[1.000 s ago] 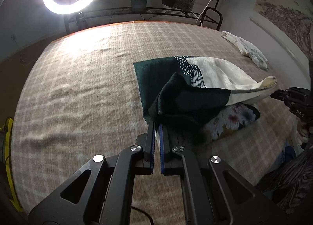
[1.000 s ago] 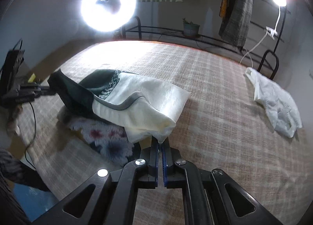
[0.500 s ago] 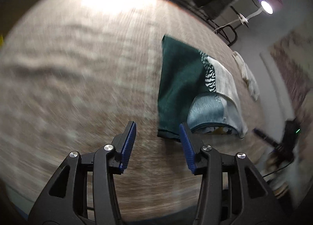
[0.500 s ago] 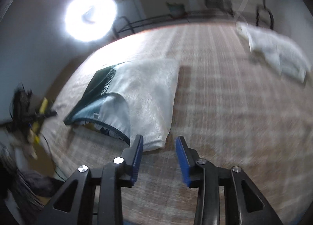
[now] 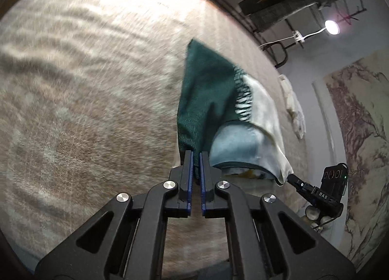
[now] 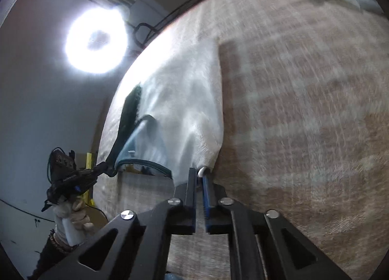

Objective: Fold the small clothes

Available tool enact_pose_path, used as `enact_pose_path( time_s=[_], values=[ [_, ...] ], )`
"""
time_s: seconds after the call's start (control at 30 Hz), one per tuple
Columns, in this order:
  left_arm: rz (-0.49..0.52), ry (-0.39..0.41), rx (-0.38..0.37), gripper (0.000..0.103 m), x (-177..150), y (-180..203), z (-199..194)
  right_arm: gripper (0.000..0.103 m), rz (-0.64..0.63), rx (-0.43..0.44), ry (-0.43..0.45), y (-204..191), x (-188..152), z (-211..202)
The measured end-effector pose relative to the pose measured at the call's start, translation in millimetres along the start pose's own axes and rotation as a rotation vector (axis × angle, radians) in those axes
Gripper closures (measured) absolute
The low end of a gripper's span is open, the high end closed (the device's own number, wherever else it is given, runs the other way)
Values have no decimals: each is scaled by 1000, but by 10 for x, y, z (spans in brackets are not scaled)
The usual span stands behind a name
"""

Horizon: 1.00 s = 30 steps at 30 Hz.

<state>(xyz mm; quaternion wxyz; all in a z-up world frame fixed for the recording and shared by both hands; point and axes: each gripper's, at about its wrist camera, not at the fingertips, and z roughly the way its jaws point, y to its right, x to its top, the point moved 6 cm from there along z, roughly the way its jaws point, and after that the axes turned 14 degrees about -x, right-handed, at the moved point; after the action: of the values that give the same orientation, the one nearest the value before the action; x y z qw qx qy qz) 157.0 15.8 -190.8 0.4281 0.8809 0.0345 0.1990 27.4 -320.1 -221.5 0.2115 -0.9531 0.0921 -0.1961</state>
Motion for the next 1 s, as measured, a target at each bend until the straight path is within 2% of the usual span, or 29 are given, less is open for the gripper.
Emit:
enact_pose_path(
  time_s=[0.07,0.1,0.17,0.27,0.37,0.43,0.47,0.5,0.6,0.7,0.8,0.9,0.97,1.0],
  values=[
    [45,3,31,101,-13,40,-35,103,-16,14,45,-80,33,-168],
    [73,-8,76,101,-37,2,-21,103,-22,22,59,-103,46,-234],
    [79,-39,121,101,-89,-102,39,103,-31,19,72,-103,32,-300],
    [58,-67,157,100,-142,-247,102,103,-47,-46,25,-45,-48,-171],
    [84,-76,183,100,-121,-207,104,103,-102,-111,-12,-68,-134,-52],
    [112,-60,214,94,-76,-145,60,96,-164,-169,0,-156,-116,-56],
    [126,-48,234,83,-44,-104,25,85,-186,-199,9,-188,-91,-78],
    [139,-23,243,79,-19,-56,-31,78,-212,-225,33,-212,-52,-126],
    [178,55,253,79,105,130,-149,78,-298,-278,144,-390,87,-339],
    [230,101,239,79,269,375,-125,78,-394,-253,242,-749,295,-452],
    [258,93,238,79,415,577,107,78,-434,-208,270,-1079,489,-366],
    [300,69,268,79,493,668,412,78,-495,-217,278,-1359,725,-112],
    [294,54,276,79,490,638,576,78,-513,-227,256,-1473,849,136],
    [282,37,290,79,497,587,699,82,-503,-226,235,-1511,923,279]
  ],
)
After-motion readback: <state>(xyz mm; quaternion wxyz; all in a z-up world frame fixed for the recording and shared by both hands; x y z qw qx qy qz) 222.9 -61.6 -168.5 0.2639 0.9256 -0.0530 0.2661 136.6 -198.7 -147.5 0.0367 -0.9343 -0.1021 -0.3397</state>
